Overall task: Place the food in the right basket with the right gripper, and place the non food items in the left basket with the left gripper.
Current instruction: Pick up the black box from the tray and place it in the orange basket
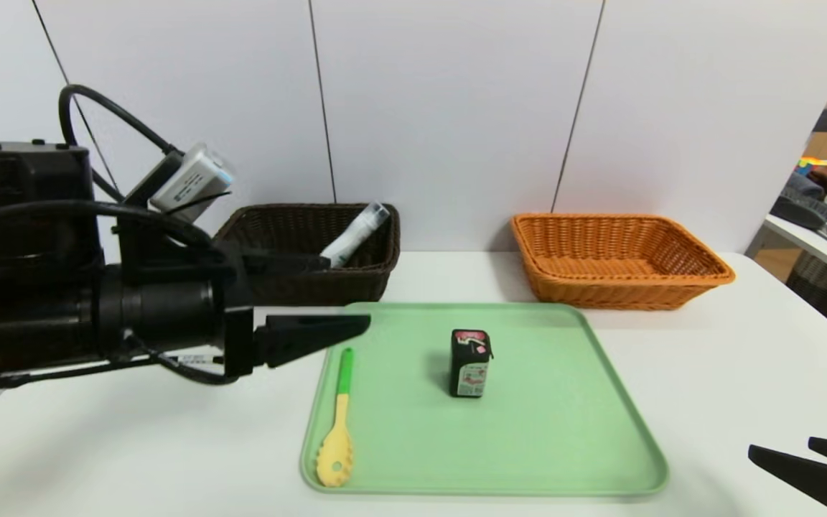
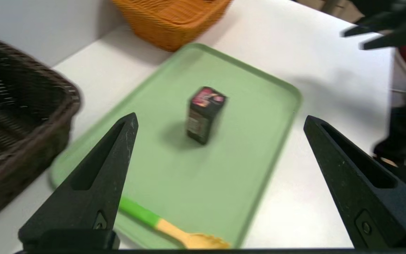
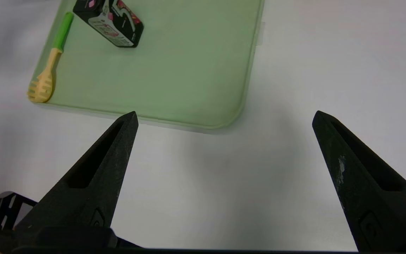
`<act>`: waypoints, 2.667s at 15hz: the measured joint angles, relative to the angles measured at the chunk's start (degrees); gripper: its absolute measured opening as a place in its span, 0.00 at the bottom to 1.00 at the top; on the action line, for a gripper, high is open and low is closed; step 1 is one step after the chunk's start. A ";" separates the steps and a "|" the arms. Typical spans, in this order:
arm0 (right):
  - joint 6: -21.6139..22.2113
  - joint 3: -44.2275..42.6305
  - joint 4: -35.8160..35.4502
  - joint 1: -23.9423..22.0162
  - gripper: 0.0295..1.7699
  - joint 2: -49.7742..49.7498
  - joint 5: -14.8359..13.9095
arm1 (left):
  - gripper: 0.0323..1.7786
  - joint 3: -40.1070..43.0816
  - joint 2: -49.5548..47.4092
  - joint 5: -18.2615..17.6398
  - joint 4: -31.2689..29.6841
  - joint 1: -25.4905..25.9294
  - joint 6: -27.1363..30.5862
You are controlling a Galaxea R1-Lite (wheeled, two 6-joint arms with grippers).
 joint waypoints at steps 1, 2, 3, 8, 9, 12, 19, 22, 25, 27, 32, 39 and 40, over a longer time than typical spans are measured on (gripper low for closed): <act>-0.11 -0.06 -0.52 1.01 0.97 0.84 0.00 | 0.95 1.90 -1.62 -2.23 0.05 -1.32 0.06; -0.37 -0.22 -1.19 2.12 0.97 1.79 0.00 | 0.95 3.50 -2.93 -4.07 0.02 -2.23 0.09; -0.68 -0.46 -2.01 3.47 0.97 3.08 -0.05 | 0.95 4.94 -4.05 -5.07 0.02 -2.86 0.28; -1.16 -3.28 -9.86 9.42 0.97 13.14 -0.11 | 0.95 9.05 -7.17 -4.92 3.33 -3.41 2.51; -1.38 -4.19 -11.85 10.58 0.97 15.79 -0.13 | 0.95 9.23 -7.41 -4.01 5.53 -3.05 3.50; -1.77 -7.08 -16.18 13.82 0.97 22.85 -0.10 | 0.95 9.46 -7.69 3.78 8.05 -2.15 3.66; -5.29 -11.96 -27.28 23.64 0.97 39.05 -1.01 | 0.95 9.48 -7.83 20.74 12.64 -1.71 3.50; -13.28 -11.97 -29.25 24.97 0.97 43.02 -2.72 | 0.95 9.29 -7.85 20.71 12.59 -1.56 3.50; -15.51 -10.47 -33.40 26.17 0.97 45.34 -5.84 | 0.95 9.23 -7.80 20.65 12.37 -1.45 3.50; -15.73 -8.57 -39.58 26.65 0.97 47.19 -6.33 | 0.95 9.16 -7.69 20.52 12.26 -1.45 3.50; -15.29 -3.67 -60.64 30.59 0.97 53.82 -13.31 | 0.95 9.05 -7.25 20.43 12.12 -1.45 3.47; -15.35 -3.67 -63.44 32.41 0.97 58.08 -14.49 | 0.95 8.96 -7.08 20.37 12.12 -1.45 3.52; -15.29 -4.16 -63.42 32.57 0.97 58.54 -14.63 | 0.95 9.01 -7.08 20.37 12.09 -1.45 3.47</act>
